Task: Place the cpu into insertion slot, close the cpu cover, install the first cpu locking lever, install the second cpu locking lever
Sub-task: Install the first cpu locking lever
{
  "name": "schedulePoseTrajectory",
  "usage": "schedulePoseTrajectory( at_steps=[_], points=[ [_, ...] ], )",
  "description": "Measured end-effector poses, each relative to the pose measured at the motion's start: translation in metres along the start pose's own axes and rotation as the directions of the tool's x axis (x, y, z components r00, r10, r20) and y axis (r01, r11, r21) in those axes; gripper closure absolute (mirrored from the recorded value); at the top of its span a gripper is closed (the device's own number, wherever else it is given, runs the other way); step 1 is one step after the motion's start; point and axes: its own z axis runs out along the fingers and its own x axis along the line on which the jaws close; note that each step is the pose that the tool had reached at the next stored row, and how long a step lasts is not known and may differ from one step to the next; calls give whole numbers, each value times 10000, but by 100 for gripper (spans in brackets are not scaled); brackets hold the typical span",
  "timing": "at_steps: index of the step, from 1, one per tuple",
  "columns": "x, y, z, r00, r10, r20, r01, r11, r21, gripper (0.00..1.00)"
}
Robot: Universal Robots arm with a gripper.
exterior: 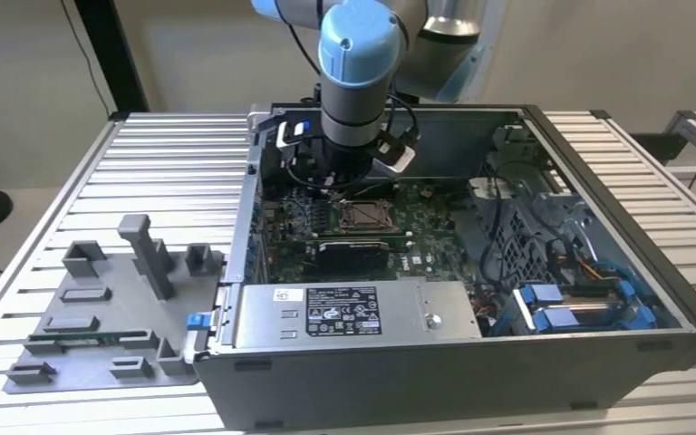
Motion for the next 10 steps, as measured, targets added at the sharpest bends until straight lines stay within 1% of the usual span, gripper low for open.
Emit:
schedulePoseTrajectory(
  at_steps=[10],
  points=[
    [36, 51, 15, 10000, -1, 0, 1, 10000, 0, 100]
  ],
)
